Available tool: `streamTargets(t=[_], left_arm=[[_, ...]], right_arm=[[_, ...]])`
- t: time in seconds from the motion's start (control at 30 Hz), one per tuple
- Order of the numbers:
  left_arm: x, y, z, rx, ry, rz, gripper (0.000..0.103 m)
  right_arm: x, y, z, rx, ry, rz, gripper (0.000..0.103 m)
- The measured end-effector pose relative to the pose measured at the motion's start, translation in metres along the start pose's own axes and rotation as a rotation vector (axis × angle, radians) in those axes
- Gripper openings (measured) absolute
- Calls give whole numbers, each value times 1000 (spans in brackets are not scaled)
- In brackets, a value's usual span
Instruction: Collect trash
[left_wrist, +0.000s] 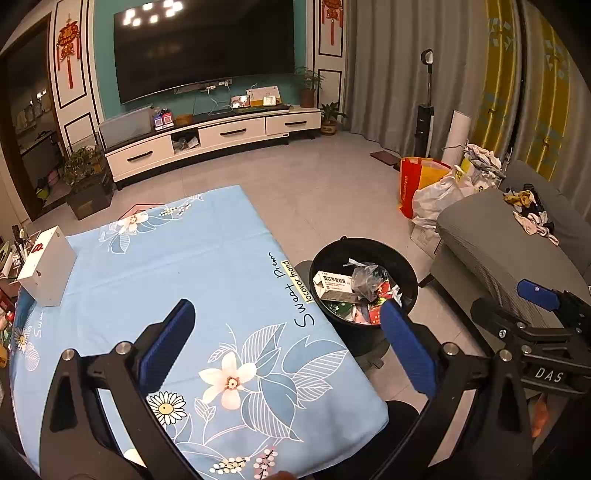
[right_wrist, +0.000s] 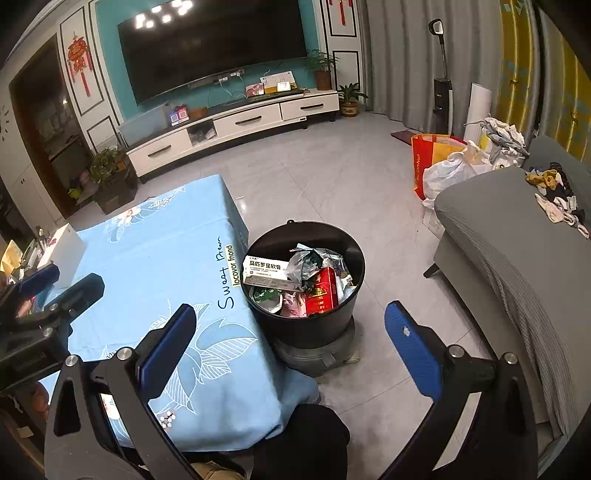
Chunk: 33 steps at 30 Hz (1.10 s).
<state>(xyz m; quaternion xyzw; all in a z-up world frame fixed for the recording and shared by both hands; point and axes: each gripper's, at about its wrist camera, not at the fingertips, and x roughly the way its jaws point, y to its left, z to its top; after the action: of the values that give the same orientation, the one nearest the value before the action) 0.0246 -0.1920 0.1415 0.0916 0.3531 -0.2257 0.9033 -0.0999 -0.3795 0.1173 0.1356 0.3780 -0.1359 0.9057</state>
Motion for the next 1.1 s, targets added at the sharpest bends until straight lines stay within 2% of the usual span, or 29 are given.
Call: streamTargets(t=[1.1], left_arm=[[6, 0, 3, -6, 8, 7, 100]], right_arm=[[11, -1, -6, -1, 17, 4, 100]])
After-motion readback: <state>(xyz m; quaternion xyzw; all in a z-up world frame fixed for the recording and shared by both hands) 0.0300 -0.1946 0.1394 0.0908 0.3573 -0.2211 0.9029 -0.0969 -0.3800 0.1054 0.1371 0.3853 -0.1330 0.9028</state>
